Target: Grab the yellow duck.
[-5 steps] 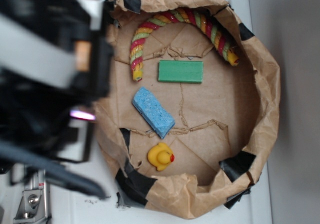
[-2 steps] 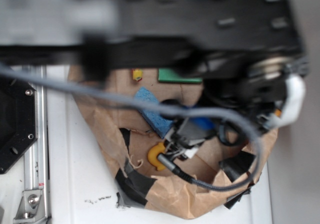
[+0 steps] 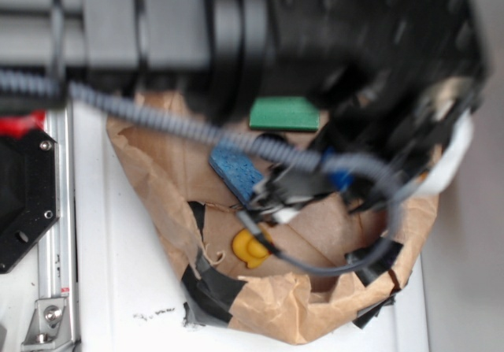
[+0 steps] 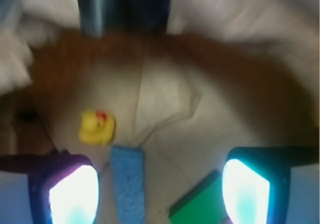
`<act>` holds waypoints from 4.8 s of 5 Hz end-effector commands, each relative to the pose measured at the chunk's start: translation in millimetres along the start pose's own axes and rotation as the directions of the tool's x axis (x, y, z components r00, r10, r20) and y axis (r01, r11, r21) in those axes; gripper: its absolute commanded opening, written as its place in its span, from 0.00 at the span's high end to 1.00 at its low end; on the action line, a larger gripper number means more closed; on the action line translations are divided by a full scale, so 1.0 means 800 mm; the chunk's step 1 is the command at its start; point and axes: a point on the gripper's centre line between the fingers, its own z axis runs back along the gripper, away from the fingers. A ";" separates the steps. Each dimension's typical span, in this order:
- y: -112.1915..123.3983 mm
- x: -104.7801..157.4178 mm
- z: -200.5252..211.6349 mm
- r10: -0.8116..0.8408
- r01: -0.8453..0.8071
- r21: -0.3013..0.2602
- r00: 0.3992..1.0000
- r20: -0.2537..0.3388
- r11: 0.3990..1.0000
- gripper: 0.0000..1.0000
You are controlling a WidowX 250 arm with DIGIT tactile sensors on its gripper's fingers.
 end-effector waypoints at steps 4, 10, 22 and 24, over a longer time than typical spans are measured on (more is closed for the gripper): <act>-0.056 0.026 -0.041 -0.253 0.247 0.076 0.964 0.084 0.966 0.00; -0.057 0.033 -0.046 -0.232 0.223 0.131 0.971 0.064 0.966 0.00; -0.105 0.045 -0.107 -0.366 0.365 0.023 0.928 0.069 0.931 1.00; -0.079 0.037 -0.103 -0.277 0.272 0.051 0.949 0.153 0.961 1.00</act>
